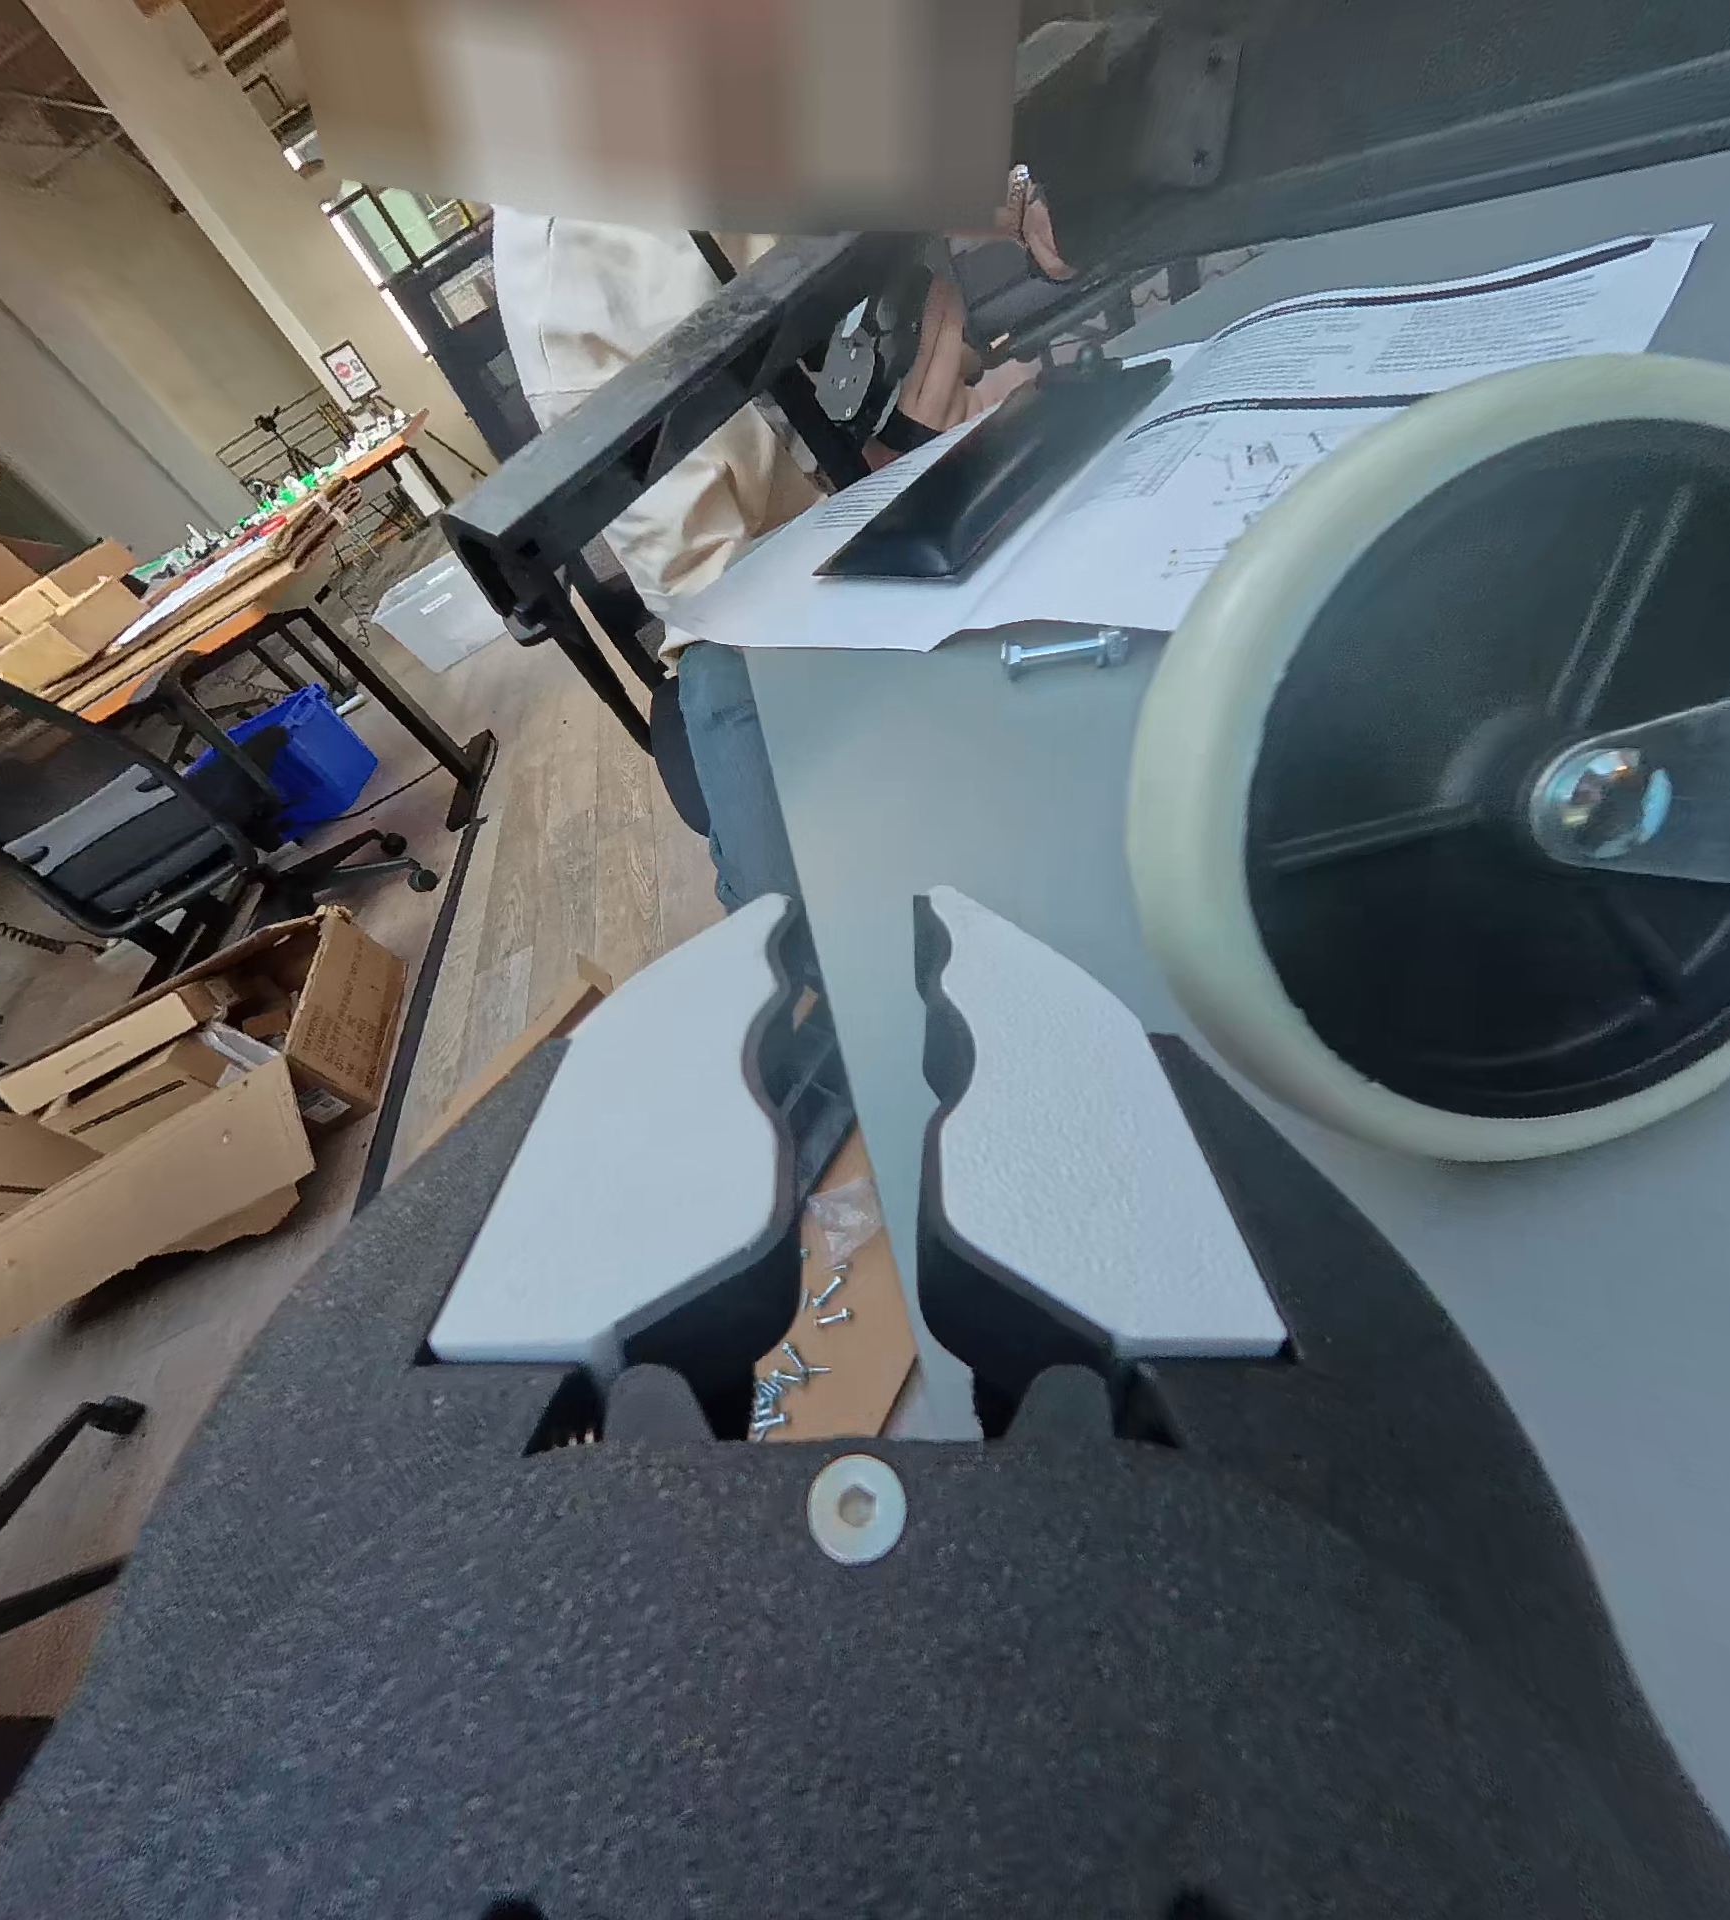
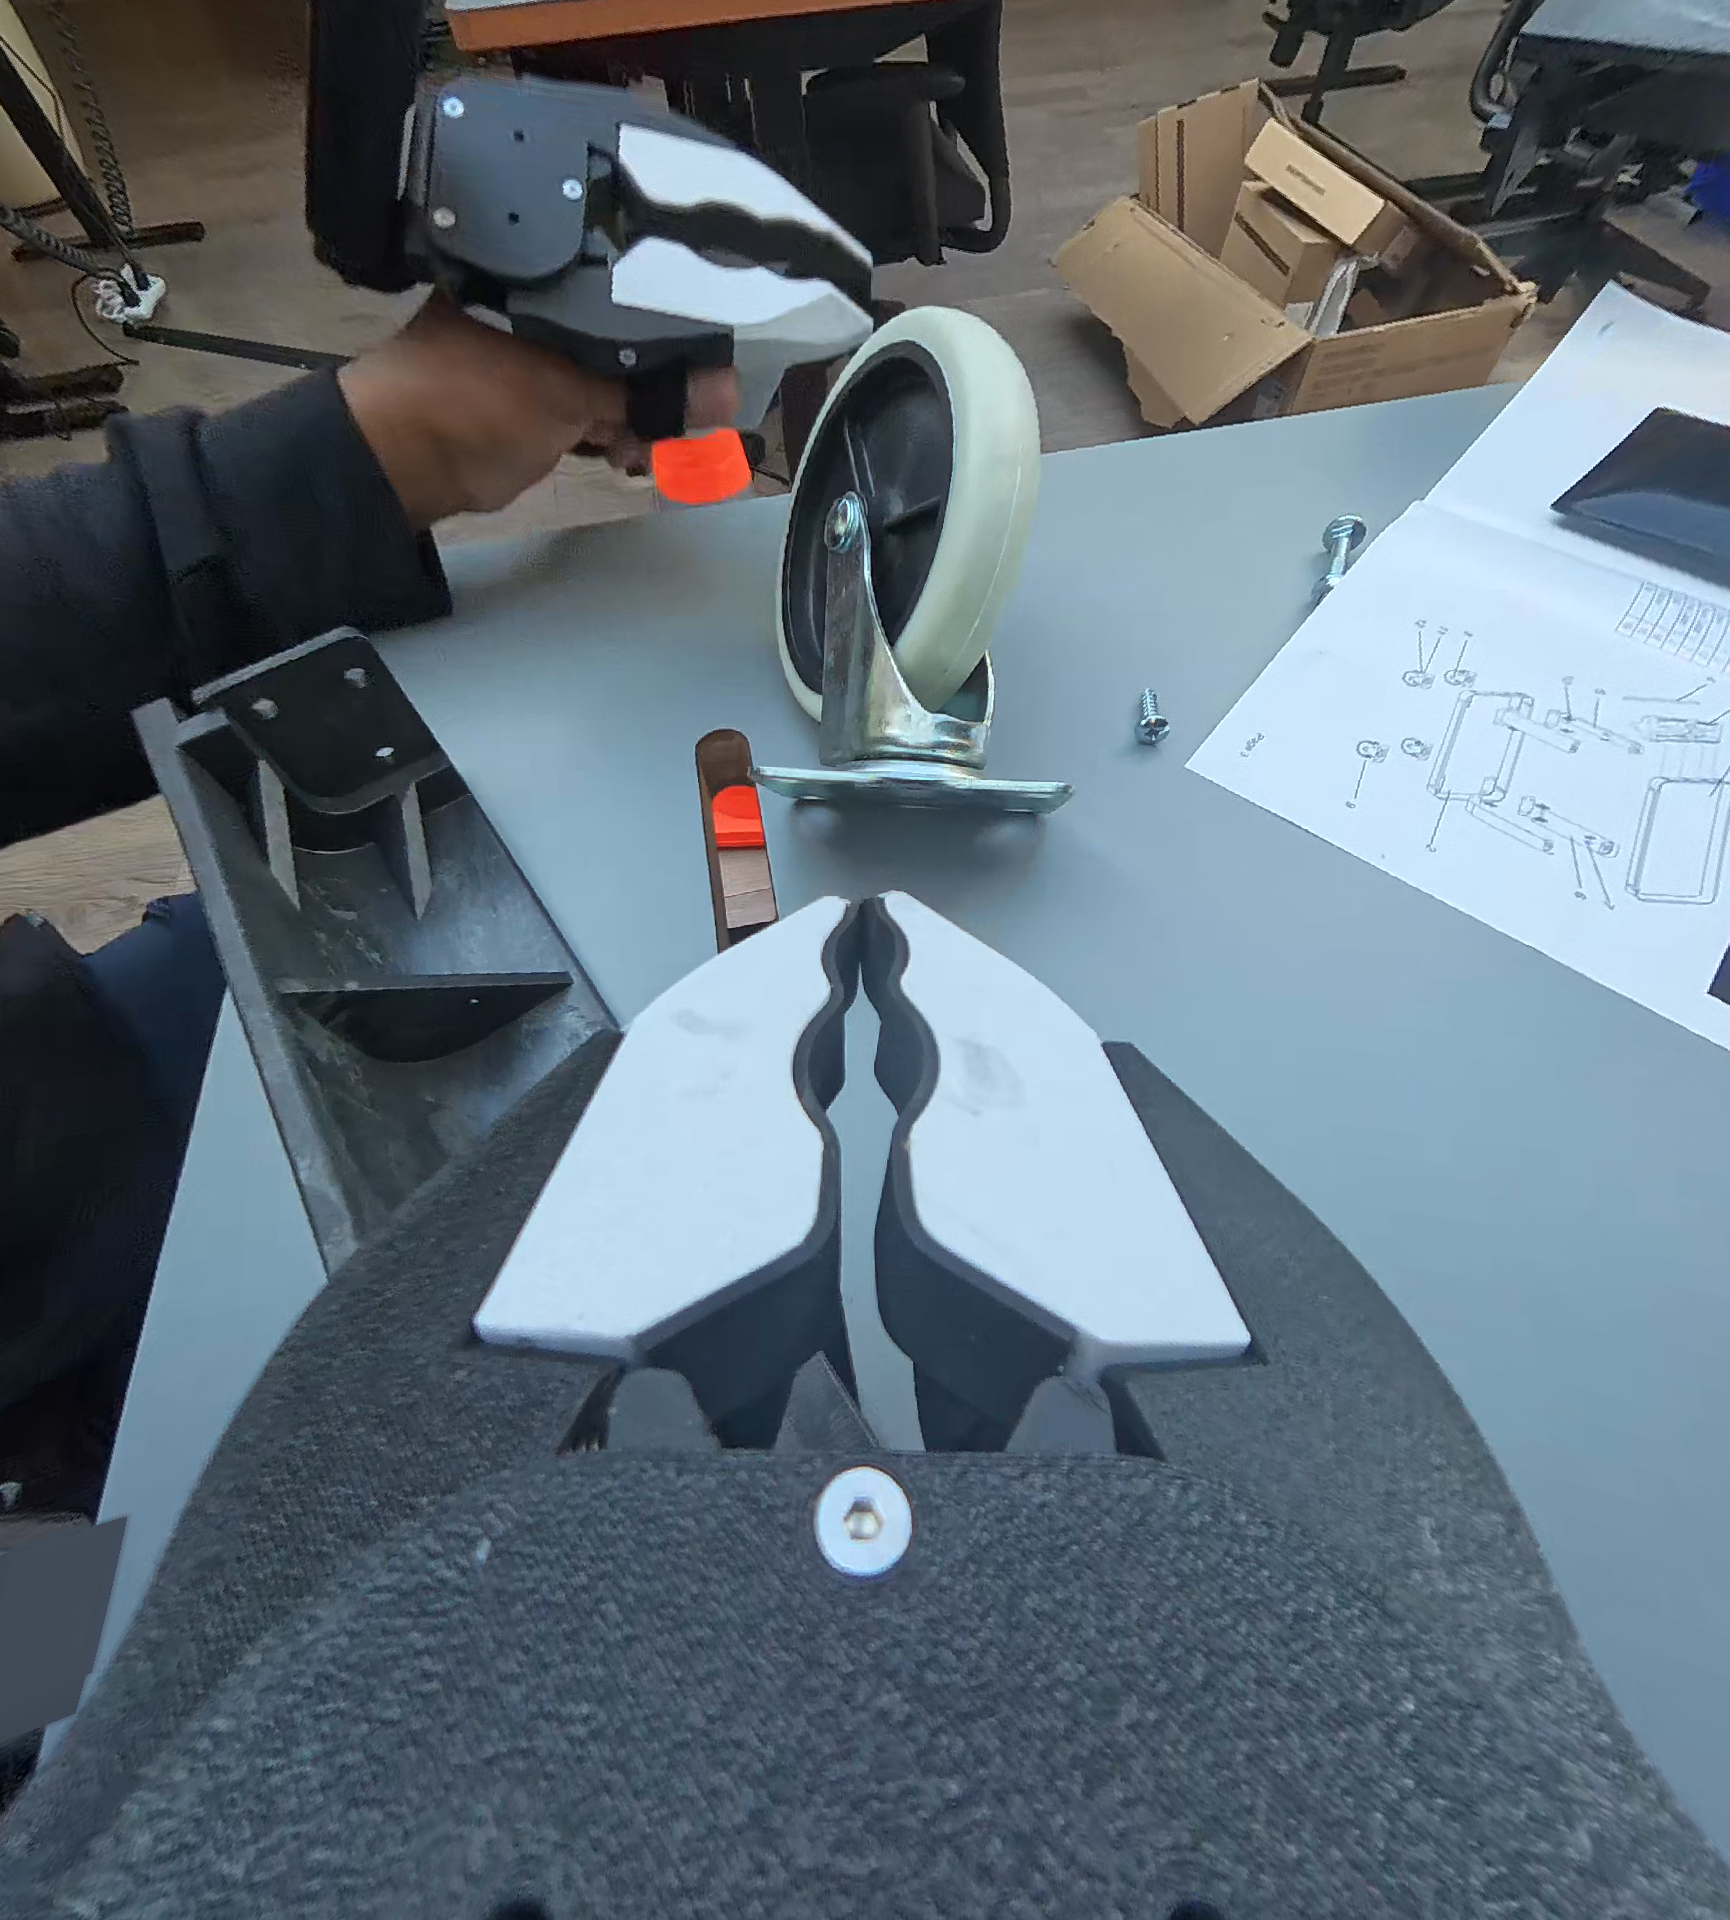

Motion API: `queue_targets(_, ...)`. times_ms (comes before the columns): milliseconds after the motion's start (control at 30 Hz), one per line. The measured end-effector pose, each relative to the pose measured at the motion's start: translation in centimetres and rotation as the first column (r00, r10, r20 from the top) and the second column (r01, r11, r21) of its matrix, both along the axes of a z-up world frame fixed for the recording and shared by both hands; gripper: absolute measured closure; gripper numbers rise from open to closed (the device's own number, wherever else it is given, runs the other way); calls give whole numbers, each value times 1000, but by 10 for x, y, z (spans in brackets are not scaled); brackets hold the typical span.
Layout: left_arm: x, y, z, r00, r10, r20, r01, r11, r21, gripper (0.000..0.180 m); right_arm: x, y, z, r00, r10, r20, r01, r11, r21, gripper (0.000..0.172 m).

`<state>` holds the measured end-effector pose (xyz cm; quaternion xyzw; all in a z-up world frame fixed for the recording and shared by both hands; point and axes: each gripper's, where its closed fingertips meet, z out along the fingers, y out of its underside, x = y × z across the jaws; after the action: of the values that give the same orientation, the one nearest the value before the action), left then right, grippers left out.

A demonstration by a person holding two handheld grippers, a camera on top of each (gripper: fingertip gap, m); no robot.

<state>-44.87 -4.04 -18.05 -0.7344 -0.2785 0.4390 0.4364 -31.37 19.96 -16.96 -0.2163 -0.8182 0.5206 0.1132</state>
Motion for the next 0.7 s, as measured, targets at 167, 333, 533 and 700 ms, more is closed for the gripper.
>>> queue_targets(167,-92,-31,26,991,-123,-45,122,992,-16,124,-3,0,-7,997,-4,73,3,1000,17,172)
queue_targets(333,-243,-33,34,983,-131,-125,113,983,-146,102,-11,4,-17,992,-59,115,53,997,56,172)
queue_targets(533,-346,-10,29,962,-250,-105,181,880,-439,79,-19,9,-23,983,-111,143,101,992,74,172)
queue_targets(700,-334,3,27,870,-478,-117,375,798,-472,82,-23,11,-31,973,-135,185,118,988,100,172)
